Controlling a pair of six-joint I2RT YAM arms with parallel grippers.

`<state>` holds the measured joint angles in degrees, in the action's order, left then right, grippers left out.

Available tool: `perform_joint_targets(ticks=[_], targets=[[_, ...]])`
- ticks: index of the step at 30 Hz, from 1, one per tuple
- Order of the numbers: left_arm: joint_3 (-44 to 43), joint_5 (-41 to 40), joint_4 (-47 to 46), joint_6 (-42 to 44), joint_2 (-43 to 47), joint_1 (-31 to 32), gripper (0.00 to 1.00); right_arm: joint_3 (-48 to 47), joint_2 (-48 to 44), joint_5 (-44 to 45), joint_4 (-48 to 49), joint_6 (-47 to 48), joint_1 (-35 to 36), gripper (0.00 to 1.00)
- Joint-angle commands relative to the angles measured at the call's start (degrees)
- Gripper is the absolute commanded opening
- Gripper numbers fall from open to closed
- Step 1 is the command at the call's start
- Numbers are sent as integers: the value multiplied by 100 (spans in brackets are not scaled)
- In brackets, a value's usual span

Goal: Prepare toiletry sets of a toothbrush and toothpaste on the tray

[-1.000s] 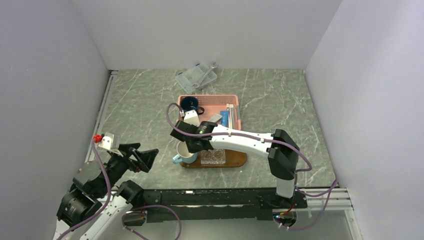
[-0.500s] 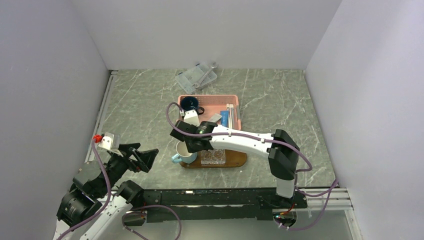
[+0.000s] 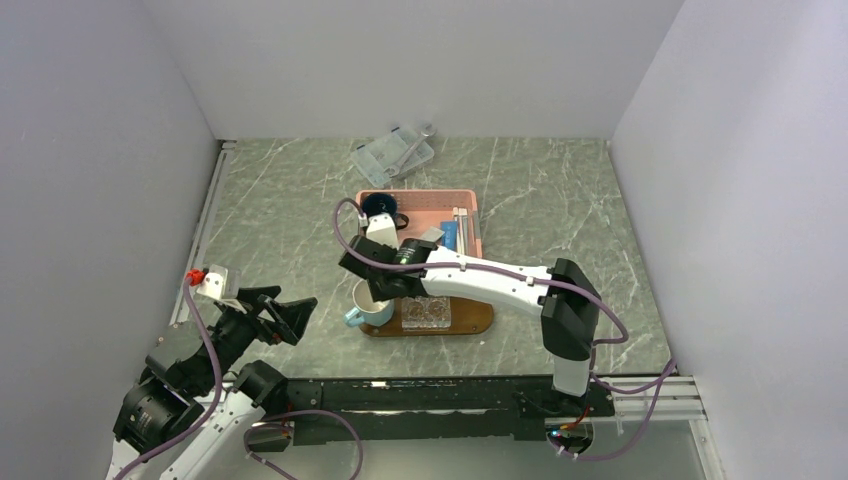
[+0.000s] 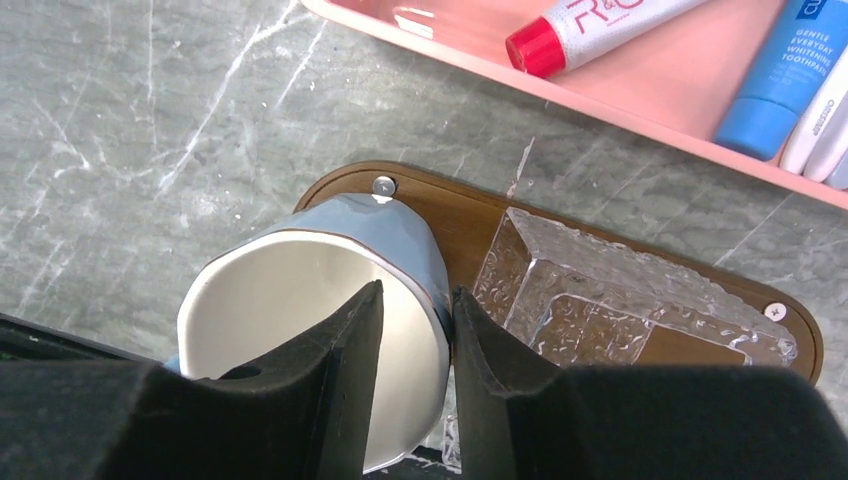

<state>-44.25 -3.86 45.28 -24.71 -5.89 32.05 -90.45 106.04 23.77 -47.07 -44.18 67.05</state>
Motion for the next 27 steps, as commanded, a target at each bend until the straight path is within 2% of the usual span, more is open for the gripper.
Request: perform_joint_targets(ticks=[1, 3, 4, 18, 27], targets=[[-11, 21, -169, -16, -82, -31, 99, -385, -250, 234, -44, 0, -17, 34], [-16, 19, -174, -16, -82, -38, 99, -437, -595, 271, -100, 29, -16, 35], [-14, 18, -171, -16, -87, -36, 99, -471, -309, 286, -119, 39, -16, 35], [-14, 38, -177, -16, -131, -39, 99, -1125, -387, 612, -447, 434, -256, 37], [-22, 28, -164, -16, -164, -33, 99, -1720, -34, 175, -22, 1493, -918, 38]])
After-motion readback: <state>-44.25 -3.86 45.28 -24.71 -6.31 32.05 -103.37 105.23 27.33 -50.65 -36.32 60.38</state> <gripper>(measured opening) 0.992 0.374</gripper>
